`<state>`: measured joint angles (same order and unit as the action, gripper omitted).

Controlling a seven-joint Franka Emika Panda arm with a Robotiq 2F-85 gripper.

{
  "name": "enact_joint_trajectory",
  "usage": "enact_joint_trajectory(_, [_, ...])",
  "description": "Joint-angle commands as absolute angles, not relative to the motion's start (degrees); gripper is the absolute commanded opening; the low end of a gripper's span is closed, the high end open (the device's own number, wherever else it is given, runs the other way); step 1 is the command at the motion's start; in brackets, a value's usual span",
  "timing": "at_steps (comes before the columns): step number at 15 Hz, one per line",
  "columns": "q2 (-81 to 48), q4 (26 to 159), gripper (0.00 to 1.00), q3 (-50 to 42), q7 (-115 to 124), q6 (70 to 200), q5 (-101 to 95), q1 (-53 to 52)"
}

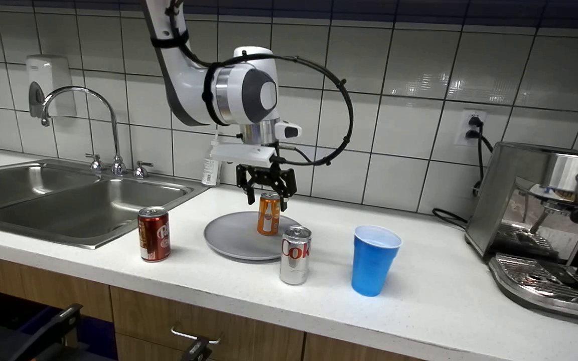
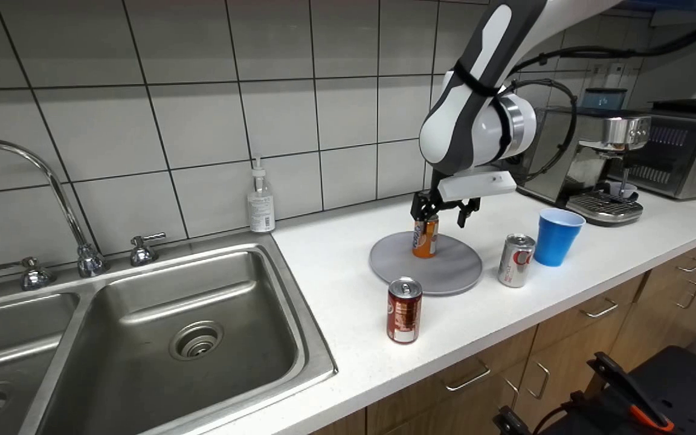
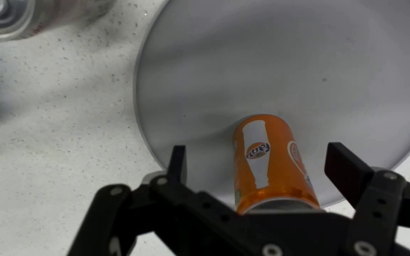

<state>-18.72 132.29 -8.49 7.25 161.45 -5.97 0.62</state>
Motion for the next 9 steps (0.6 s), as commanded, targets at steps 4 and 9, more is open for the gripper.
enact_joint_trajectory(4, [-22.7, 126.9, 1.0, -6.3, 3.7, 159.1, -3.3, 2.5])
enact_joint_trajectory(9, [-24.9, 124.5, 1.0, -6.7, 4.2, 158.8, -3.7, 2.2])
